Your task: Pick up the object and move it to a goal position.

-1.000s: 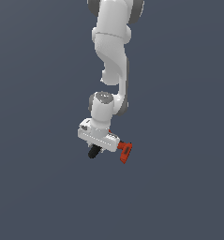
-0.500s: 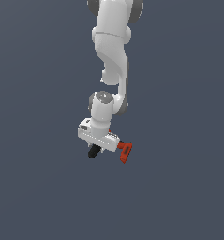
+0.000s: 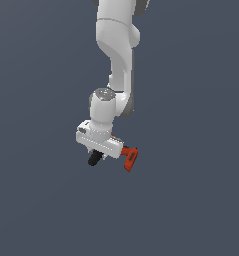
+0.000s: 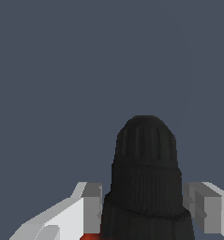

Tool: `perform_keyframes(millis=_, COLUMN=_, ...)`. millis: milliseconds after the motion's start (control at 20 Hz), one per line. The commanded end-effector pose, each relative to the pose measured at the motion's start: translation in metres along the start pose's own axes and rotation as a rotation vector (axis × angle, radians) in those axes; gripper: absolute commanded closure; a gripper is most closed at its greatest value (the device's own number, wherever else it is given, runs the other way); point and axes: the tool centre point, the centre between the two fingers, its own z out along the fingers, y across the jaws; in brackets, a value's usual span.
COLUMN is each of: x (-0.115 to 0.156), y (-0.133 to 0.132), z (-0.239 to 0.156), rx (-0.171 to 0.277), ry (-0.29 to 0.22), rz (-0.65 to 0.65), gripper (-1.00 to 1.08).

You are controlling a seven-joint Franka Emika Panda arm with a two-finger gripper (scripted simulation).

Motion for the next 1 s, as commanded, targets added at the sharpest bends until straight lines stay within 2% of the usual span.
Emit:
perform_keyframes(millis=0, x=0.015, y=0.008, z=-0.021, rx=0.003, ry=0.008, rz=0.002, gripper=1.08)
perform_keyframes(millis=950, x=0.134, y=0.089, z=-0.195, rx=0.005, ry=0.008, rz=0.000, gripper=1.08)
